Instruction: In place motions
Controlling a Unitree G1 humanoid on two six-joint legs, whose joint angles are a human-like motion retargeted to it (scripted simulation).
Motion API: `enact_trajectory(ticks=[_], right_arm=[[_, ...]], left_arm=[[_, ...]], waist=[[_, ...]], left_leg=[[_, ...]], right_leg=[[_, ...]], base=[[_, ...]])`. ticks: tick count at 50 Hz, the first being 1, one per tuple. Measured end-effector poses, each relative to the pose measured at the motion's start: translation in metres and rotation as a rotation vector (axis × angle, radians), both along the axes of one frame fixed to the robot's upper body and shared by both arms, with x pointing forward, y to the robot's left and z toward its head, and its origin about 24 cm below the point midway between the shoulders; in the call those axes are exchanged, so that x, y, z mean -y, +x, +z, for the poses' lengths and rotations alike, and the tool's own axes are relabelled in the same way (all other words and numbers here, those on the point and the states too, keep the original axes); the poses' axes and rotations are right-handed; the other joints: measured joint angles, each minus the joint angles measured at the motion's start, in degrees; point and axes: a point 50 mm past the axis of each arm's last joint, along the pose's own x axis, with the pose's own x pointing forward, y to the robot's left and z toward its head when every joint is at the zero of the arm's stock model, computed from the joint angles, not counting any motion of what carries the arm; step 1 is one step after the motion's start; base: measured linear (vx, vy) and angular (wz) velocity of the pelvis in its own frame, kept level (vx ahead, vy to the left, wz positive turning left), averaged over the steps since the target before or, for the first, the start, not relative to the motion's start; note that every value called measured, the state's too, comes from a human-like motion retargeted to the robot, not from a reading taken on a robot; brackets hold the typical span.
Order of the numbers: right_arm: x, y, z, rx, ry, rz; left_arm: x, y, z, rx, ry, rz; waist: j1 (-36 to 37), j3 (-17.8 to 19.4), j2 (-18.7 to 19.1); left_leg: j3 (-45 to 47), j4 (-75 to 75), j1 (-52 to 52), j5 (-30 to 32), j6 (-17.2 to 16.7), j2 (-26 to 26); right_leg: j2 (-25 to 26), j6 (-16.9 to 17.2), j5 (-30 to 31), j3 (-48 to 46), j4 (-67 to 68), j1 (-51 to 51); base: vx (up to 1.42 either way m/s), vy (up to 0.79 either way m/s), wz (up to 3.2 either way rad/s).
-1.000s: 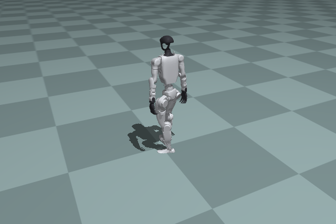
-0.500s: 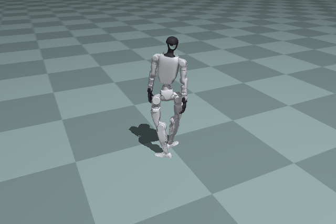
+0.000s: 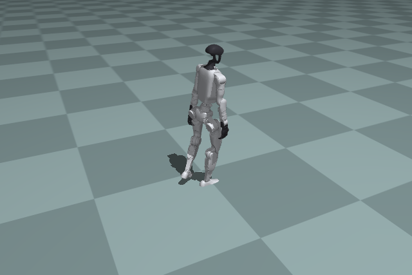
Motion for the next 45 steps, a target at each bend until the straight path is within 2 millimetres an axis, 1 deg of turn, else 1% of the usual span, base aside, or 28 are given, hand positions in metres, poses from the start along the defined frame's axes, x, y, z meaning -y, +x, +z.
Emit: enact_trajectory(ticks=[3, 5, 6, 7, 8, 9, 10, 12, 13, 15, 17, 20, 22, 25, 30, 35, 41, 45], right_arm=[[0.005, -0.011, -0.002, -0.039, -0.019, 0.005], [0.01, -0.02, -0.003, -0.076, -0.038, 0.005], [0.012, -0.024, -0.003, -0.097, -0.049, 0.005], [0.014, -0.029, -0.004, -0.119, -0.059, 0.004], [0.017, -0.036, -0.004, -0.144, -0.069, 0.003], [0.02, -0.043, -0.004, -0.174, -0.079, 0.006], [0.022, -0.049, -0.004, -0.206, -0.09, 0.012], [0.02, -0.06, -0.005, -0.25, -0.105, 0.006], [0.018, -0.064, -0.006, -0.255, -0.112, -0.024], [0.02, -0.068, -0.006, -0.235, -0.118, -0.115], [0.023, -0.076, -0.005, -0.247, -0.098, -0.171], [0.017, -0.095, -0.006, -0.324, -0.083, -0.166], [0.015, -0.099, -0.006, -0.334, -0.09, -0.18], [0.014, -0.098, -0.007, -0.319, -0.091, -0.196], [0.007, -0.096, -0.008, -0.308, -0.076, -0.161], [0.002, -0.082, -0.009, -0.251, -0.05, -0.159], [0.001, -0.065, -0.009, -0.198, -0.037, -0.123], [0.001, -0.06, -0.009, -0.179, -0.031, -0.118]], left_arm=[[0.003, 0.005, 0.0, 0.018, -0.005, 0.005], [0.004, 0.008, -0.001, 0.028, -0.008, 0.006], [0.004, 0.009, -0.001, 0.032, -0.008, 0.005], [0.004, 0.009, -0.001, 0.033, -0.008, 0.003], [0.005, 0.007, -0.001, 0.03, -0.009, 0.001], [0.006, 0.003, -0.001, 0.021, -0.015, 0.003], [0.007, -0.002, -0.001, 0.009, -0.023, 0.008], [0.011, -0.008, 0.0, -0.02, -0.045, 0.018], [0.012, -0.008, 0.0, -0.032, -0.046, 0.015], [0.009, -0.003, 0.0, -0.025, -0.036, -0.007], [0.004, 0.0, 0.0, -0.005, -0.025, -0.046], [0.0, -0.002, 0.0, -0.013, -0.014, -0.073], [-0.001, 0.001, 0.0, -0.005, -0.004, -0.069], [-0.003, 0.009, 0.0, 0.024, -0.004, -0.046], [-0.005, 0.008, 0.0, 0.022, 0.0, -0.037], [-0.002, 0.006, 0.0, -0.003, -0.013, -0.059], [0.003, 0.001, 0.0, -0.012, -0.026, -0.093], [0.005, 0.0, 0.0, -0.004, -0.042, -0.103]], waist=[[2.3, 1.3, 0.1], [4.1, 2.5, 1.6], [4.5, 3.0, 2.7], [4.5, 3.2, 3.7], [3.7, 2.9, 4.2], [1.6, 2.0, 5.2], [-1.1, 0.8, 6.5], [-2.5, -2.1, 7.9], [-3.7, -2.2, 8.4], [-3.1, -1.4, 8.7], [-2.4, -2.4, 9.4], [-4.1, -5.4, 10.7], [-4.2, -5.1, 10.8], [-3.8, -4.3, 10.7], [-4.9, -6.1, 11.4], [-5.2, -6.1, 11.3], [-4.8, -6.1, 11.4], [-3.5, -6.1, 11.2]], left_leg=[[-5.5, -11.6, 0.0, -0.2, -2.8, -2.9], [-10.0, -20.8, 2.1, 0.9, -5.6, -3.9], [-11.2, -25.0, 3.2, 2.4, -7.1, -3.4], [-11.4, -28.6, 4.3, 4.3, -7.9, -2.8], [-9.7, -31.0, 5.6, 7.2, -7.1, -2.2], [-9.4, -32.2, 6.2, 8.3, -7.6, -1.4], [-9.8, -32.8, 6.5, 8.4, -8.6, -0.5], [-7.0, -34.8, 5.8, 9.2, -8.4, 0.0], [-6.8, -36.3, 7.0, 9.1, -7.7, -0.6], [-4.6, -38.9, 9.8, 9.2, -7.5, -1.5], [-2.7, -39.7, 10.6, 8.6, -8.0, -1.1], [-1.9, -39.3, 9.4, 7.5, -7.1, -1.2], [-1.4, -39.5, 10.4, 7.0, -6.9, -1.4], [0.3, -39.5, 11.8, 6.3, -6.7, -1.4], [1.2, -39.8, 11.8, 5.6, -6.5, -1.6], [1.6, -39.6, 11.9, 5.2, -6.4, -1.9], [2.0, -39.4, 11.7, 4.9, -6.5, -2.0], [1.5, -38.8, 10.9, 4.9, -6.7, -2.2]], right_leg=[[1.5, -0.3, 1.1, 2.3, -0.7, 1.3], [4.4, -0.5, 1.6, 4.2, -1.1, 2.7], [6.2, -0.5, 1.7, 5.1, -1.3, 3.4], [7.6, -0.3, 1.8, 5.8, -1.5, 4.1], [8.2, 0.1, 2.0, 6.1, -1.8, 4.7], [8.7, 0.6, 2.1, 5.4, -2.2, 5.0], [8.9, 1.2, 2.1, 4.1, -2.5, 5.0], [9.4, 1.7, 2.8, 5.3, -3.0, 3.7], [9.8, 1.8, 3.0, 5.0, -3.2, 4.0], [10.2, 2.4, 3.3, 6.3, -2.9, 4.8], [10.4, 3.3, 3.1, 7.4, -2.4, 4.3], [10.9, 3.7, 3.2, 8.0, -2.7, 3.3], [10.8, 4.2, 3.7, 7.4, -3.1, 4.0], [10.6, 5.1, 4.1, 7.6, -3.2, 5.1], [10.9, 5.6, 4.2, 8.4, -3.4, 4.7], [10.6, 6.1, 4.5, 8.3, -3.9, 5.0], [10.4, 6.6, 4.5, 8.4, -3.8, 4.8], [10.0, 6.8, 4.0, 8.0, -3.5, 4.6]], base=[[0.07, -0.01, -1.56], [0.13, 0.01, -1.7], [0.22, 0.01, -1.48], [0.3, 0.02, -1.1], [0.36, 0.02, -0.54], [0.41, 0.02, 0.07], [0.36, 0.01, -0.13], [0.24, 0.01, -0.66], [0.16, 0.04, -0.69], [0.16, 0.05, -0.9], [0.27, -0.02, -0.85], [0.26, -0.09, -0.28], [0.13, -0.03, -0.27], [0.08, -0.03, -0.46], [0.11, -0.07, -0.17], [0.01, -0.02, -0.01], [0.0, -0.02, -0.03], [-0.01, -0.02, 0.05]])
